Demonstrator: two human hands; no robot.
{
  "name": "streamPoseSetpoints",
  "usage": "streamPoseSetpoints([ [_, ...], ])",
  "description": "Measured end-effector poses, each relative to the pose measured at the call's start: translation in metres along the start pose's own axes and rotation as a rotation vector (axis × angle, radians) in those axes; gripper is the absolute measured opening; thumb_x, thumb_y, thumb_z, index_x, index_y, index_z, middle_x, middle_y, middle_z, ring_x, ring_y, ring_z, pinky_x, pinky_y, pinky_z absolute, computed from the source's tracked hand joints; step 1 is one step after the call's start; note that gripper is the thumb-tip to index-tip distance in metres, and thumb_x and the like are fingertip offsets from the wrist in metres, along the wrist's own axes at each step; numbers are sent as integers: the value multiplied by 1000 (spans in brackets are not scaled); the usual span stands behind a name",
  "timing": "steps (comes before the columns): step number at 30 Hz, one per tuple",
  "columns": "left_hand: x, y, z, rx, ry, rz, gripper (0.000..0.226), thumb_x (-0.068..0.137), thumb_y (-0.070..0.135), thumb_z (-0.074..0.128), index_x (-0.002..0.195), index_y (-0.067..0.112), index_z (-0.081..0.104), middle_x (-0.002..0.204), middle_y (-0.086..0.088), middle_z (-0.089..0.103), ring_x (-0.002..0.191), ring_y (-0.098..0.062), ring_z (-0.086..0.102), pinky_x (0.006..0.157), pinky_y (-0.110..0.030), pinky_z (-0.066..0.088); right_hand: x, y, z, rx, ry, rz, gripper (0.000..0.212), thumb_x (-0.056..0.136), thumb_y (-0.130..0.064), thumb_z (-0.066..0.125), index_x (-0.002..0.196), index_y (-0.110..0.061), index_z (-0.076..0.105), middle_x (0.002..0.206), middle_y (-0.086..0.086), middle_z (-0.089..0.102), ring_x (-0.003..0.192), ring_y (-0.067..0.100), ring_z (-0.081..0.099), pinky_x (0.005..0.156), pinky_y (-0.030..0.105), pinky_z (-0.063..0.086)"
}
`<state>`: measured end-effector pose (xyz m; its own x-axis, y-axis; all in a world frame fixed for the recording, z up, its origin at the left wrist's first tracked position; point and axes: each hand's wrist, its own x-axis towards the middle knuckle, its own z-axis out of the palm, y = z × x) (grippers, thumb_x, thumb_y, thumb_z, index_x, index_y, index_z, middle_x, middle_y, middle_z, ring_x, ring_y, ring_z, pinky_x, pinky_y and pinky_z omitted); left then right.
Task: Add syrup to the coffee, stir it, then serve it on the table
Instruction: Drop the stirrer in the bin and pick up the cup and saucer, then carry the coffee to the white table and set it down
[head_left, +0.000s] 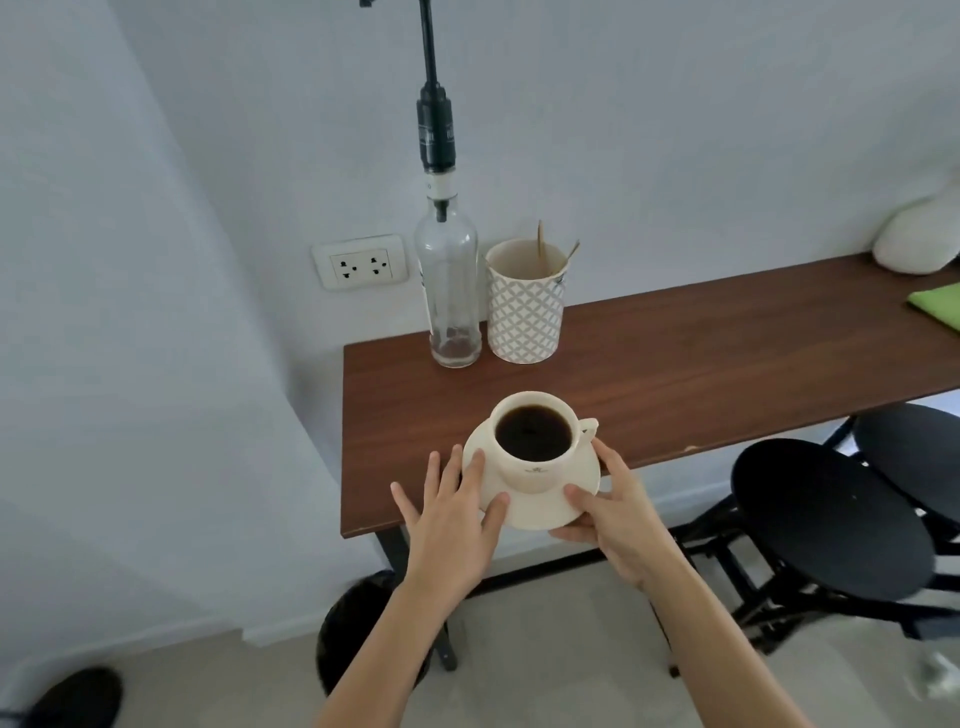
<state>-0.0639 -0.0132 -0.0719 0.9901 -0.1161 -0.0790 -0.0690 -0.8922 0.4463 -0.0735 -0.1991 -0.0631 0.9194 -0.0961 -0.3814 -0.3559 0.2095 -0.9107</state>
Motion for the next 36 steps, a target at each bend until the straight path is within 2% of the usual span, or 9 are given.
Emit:
streamPoseSetpoints([
  [6, -24, 9, 8, -66, 35, -28, 62, 105, 48, 32, 161, 28, 10, 171, 2, 7, 158, -23, -8, 118, -63, -14, -9, 9, -14, 91, -79, 41, 66, 95, 8, 55, 149, -26, 36, 129, 27, 60, 92, 38, 72, 59, 40, 63],
  [16, -84, 27, 24, -400, 198, -193, 66, 104, 40, 45, 160, 29, 11, 169, 9, 11, 158, -15, -4, 120, -55, -16, -29, 2, -31, 5, -296, 66, 61, 95, 8, 55, 138, -34, 43, 115, 17, 66, 80, 35, 74, 58, 38, 64],
  [20, -117, 25, 18, -513, 257, -267, 69, 104, 39, 47, 160, 35, 8, 165, 13, 20, 156, -15, 13, 120, -59, -13, -42, 2, -20, -53, -419, 79, 63, 94, 8, 57, 139, -34, 44, 112, 15, 68, 75, 33, 76, 56, 38, 64],
  [22, -139, 19, 13, -572, 309, -293, 67, 103, 35, 51, 158, 39, 13, 157, 20, 30, 148, -7, 26, 125, -58, -1, -51, 4, -8, -73, -483, 93, 64, 94, 8, 57, 141, -33, 43, 114, 15, 67, 75, 33, 77, 54, 37, 63],
  [24, -164, 12, 7, -636, 383, -314, 62, 101, 30, 57, 147, 46, 19, 139, 33, 35, 132, 10, 35, 125, -38, 19, -64, 9, 7, -100, -556, 103, 63, 94, 9, 56, 140, -32, 45, 116, 16, 66, 75, 32, 77, 53, 36, 63],
  [26, -192, 4, 1, -692, 447, -367, 67, 100, 22, 60, 144, 46, 16, 132, 33, 35, 124, 14, 38, 112, -15, 28, -79, 14, 25, -131, -647, 102, 59, 94, 10, 54, 134, -33, 48, 120, 17, 64, 80, 35, 76, 54, 36, 63],
  [30, -254, -19, -4, -757, 605, -483, 73, 97, 20, 64, 156, 29, 23, 145, 16, 38, 133, -7, 44, 109, -27, 45, -119, 33, 67, -183, -798, 120, 55, 94, 9, 56, 131, -31, 51, 127, 19, 62, 95, 40, 72, 54, 36, 63],
  [33, -310, -35, -8, -767, 720, -557, 70, 96, 19, 65, 146, 46, 24, 136, 16, 40, 121, -6, 52, 89, -18, 54, -155, 55, 99, -217, -900, 149, 59, 92, 9, 58, 139, -28, 49, 127, 20, 62, 97, 41, 71, 54, 36, 63],
  [36, -377, -49, -12, -780, 802, -645, 76, 91, 27, 68, 152, 40, 24, 137, 12, 42, 126, -15, 54, 99, -34, 55, -202, 80, 131, -255, -1015, 198, 63, 93, 8, 57, 143, -27, 44, 122, 22, 63, 94, 40, 71, 55, 39, 64],
])
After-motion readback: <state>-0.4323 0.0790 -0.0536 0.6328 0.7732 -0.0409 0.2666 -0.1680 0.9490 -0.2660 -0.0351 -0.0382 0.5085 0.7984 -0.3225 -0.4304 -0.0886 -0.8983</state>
